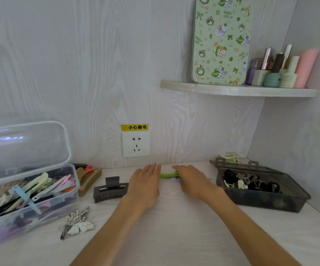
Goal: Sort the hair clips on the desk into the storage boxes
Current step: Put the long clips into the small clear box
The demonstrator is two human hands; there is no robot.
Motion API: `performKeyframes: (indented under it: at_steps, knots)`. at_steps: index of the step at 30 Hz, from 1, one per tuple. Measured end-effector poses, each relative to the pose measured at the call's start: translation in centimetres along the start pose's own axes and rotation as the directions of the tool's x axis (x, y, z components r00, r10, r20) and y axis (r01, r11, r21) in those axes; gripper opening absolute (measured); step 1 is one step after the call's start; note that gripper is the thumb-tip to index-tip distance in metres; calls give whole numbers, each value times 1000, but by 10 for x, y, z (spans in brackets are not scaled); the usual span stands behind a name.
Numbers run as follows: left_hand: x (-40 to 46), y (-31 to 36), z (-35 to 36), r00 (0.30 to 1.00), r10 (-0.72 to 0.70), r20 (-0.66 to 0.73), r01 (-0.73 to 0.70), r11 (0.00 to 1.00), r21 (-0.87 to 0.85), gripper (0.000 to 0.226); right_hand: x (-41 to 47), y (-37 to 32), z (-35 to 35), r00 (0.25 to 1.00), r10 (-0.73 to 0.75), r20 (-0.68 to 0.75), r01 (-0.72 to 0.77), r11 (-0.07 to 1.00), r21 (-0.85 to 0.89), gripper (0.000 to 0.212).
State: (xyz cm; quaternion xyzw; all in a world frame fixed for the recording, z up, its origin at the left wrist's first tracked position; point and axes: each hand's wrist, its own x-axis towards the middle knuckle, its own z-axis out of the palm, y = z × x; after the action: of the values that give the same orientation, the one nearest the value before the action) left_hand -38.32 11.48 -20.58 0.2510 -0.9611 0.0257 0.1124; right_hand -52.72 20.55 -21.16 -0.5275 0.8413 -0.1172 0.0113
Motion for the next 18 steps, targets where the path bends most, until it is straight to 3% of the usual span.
performKeyframes:
  at_steps: [4,7,11,18]
  knots:
    - [-19,-2,6,999,-5,-45,10,995,104,44,-11,2,18,988,-92,-124,121,959,255,36]
    - [-25,-8,1,990,16,-140,-9,999,52,38,-10,2,17,985,-50,-165,92,961,261,42]
    - [-31,-15,1,977,-77,-201,65,996,-64,34,-15,4,23,962,29,-273,30,978,207,48]
    - [-41,-30,-20,931,-114,-347,96,993,-67,37,-21,-5,21,943,18,-333,40,985,165,17]
